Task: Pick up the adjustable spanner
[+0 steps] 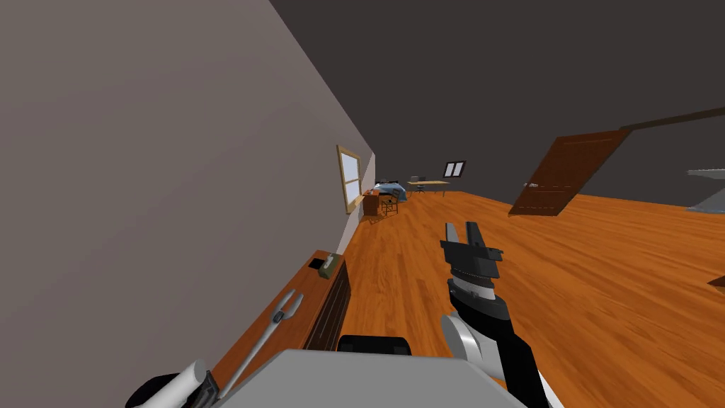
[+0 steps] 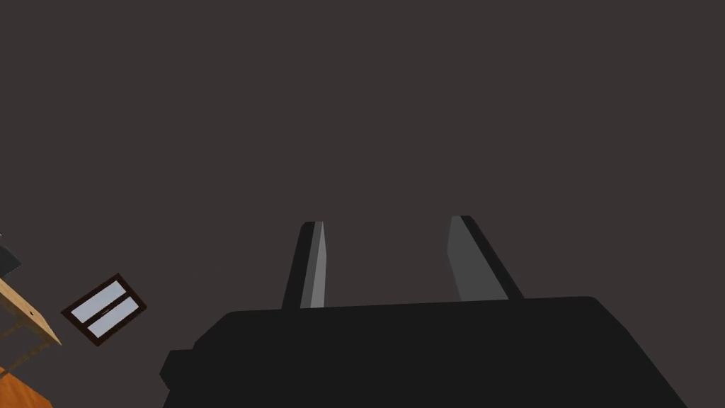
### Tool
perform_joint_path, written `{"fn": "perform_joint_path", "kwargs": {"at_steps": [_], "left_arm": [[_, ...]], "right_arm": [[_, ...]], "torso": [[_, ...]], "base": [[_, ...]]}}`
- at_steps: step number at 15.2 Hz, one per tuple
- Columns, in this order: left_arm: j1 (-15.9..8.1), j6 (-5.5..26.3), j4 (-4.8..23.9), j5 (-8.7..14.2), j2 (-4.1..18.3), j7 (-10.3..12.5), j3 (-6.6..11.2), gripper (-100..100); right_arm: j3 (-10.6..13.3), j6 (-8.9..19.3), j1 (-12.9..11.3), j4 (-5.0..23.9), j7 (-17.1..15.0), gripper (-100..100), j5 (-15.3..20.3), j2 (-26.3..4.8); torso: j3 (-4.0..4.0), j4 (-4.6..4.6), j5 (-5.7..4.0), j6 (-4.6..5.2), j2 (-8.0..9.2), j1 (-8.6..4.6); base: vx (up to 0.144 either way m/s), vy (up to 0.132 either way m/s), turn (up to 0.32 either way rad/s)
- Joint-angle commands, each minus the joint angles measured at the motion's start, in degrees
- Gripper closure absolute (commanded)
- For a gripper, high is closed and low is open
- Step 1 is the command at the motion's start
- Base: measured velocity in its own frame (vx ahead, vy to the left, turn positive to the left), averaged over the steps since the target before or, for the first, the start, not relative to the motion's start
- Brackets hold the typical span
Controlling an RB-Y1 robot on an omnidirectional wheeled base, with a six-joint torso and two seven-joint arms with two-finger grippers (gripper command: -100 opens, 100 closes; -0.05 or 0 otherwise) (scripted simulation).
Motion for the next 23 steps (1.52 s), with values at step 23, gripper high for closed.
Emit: {"fn": "perform_joint_path", "kwargs": {"at_steps": [23], "left_arm": [[-4.1, 11.9, 14.5, 3.6, 1.8, 3.3, 7.89, -100]], "right_arm": [[0.0, 0.0, 0.0, 0.0, 0.0, 0, 0.0, 0.0]], "torso": [[0.07, 0.02, 0.02, -0.05, 0.14, 0.06]], "base": [[0.005, 0.043, -0.147]]}}
